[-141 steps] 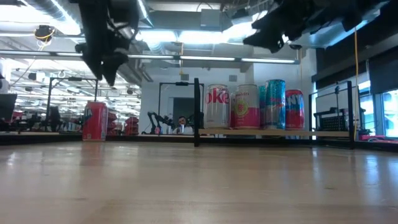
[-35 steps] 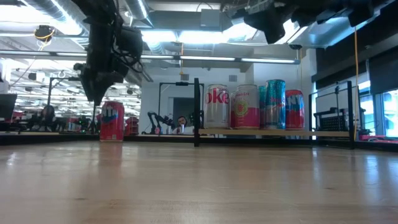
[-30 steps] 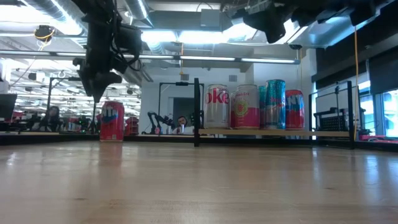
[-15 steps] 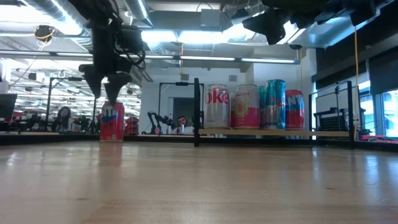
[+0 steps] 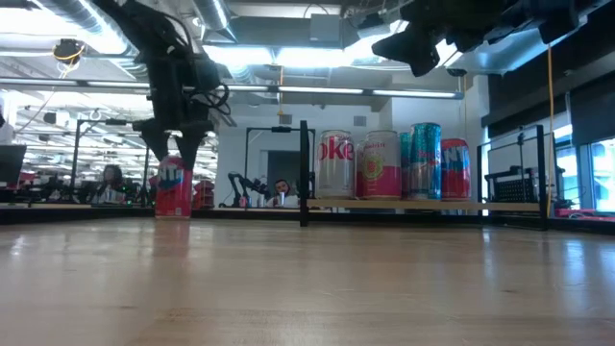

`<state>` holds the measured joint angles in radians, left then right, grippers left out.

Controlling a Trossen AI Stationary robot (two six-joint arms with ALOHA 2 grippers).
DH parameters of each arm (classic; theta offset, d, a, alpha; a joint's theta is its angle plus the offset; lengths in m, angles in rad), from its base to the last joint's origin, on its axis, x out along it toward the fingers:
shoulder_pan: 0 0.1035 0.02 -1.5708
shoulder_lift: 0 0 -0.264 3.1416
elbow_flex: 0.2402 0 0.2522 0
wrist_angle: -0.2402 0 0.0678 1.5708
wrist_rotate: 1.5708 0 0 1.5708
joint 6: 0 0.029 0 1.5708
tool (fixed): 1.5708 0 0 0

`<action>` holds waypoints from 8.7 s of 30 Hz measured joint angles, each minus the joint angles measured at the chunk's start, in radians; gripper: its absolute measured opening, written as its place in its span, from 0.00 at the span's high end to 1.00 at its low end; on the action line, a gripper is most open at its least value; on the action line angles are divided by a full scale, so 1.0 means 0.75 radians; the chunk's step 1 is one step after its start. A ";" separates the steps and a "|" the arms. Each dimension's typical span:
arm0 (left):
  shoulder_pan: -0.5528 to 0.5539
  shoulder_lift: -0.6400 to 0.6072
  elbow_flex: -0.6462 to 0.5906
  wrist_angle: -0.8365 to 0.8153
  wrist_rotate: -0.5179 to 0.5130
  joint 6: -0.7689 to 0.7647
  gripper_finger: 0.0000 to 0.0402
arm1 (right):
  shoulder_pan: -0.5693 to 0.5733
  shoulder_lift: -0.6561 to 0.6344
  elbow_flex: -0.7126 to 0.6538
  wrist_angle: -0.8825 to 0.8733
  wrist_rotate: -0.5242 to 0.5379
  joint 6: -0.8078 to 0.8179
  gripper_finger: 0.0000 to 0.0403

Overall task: Place canned beverage on shelf
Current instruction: Put the red soda can on the shelf aligned with the other red soda can

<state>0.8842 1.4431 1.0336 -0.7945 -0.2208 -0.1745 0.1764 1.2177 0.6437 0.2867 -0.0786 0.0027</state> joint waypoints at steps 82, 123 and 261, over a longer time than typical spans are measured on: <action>-1.599 0.648 0.637 -0.152 -0.060 -1.650 0.24 | 0.606 0.005 -0.001 -0.222 0.335 0.043 0.29; -1.888 0.348 -0.139 0.095 -0.890 -1.447 0.13 | 0.286 0.741 0.136 0.362 0.616 0.136 0.29; -2.149 0.306 -0.293 0.606 -0.867 -0.983 0.13 | 0.100 0.975 0.727 0.097 0.516 -0.044 0.34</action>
<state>-0.7273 1.6726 0.8135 -0.3401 -0.8707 -0.9115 0.2511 1.9487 1.1889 0.3597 0.3084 -0.0306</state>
